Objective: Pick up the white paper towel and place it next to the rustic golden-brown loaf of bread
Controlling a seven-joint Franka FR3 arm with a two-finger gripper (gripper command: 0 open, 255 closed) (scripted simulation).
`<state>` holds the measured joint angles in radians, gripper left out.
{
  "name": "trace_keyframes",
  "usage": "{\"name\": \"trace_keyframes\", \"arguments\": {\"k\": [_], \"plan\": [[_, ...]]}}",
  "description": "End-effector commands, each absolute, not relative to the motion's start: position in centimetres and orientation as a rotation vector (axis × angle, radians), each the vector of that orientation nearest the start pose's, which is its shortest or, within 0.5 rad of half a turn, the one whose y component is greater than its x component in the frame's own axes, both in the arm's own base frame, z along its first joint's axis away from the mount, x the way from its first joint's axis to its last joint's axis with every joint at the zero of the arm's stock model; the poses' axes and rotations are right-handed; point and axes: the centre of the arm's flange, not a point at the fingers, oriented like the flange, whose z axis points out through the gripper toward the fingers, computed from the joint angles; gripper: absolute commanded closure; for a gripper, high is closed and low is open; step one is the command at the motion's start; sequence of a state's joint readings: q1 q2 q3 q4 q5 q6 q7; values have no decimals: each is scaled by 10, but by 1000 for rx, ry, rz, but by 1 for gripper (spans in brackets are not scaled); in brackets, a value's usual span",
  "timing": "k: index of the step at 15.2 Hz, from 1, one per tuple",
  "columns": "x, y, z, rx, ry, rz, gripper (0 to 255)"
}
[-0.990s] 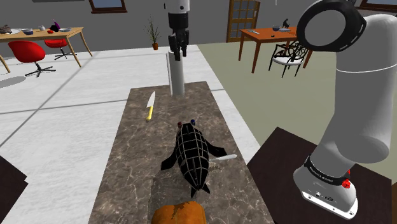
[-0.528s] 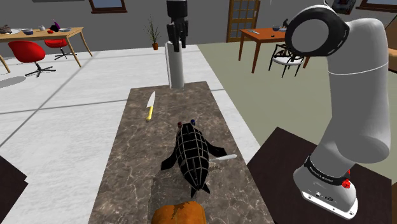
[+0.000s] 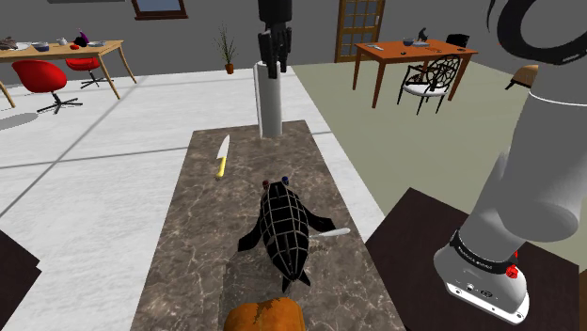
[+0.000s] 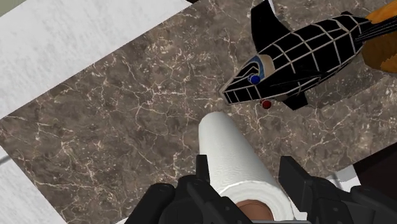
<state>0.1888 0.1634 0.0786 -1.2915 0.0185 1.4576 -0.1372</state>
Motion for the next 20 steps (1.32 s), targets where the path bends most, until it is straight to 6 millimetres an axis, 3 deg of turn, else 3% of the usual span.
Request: {"name": "trace_keyframes", "arguments": {"k": [1, 20], "plan": [[549, 169, 652, -3048, -626, -2, 255], [317, 261, 676, -3048, -626, -2, 255]]}}
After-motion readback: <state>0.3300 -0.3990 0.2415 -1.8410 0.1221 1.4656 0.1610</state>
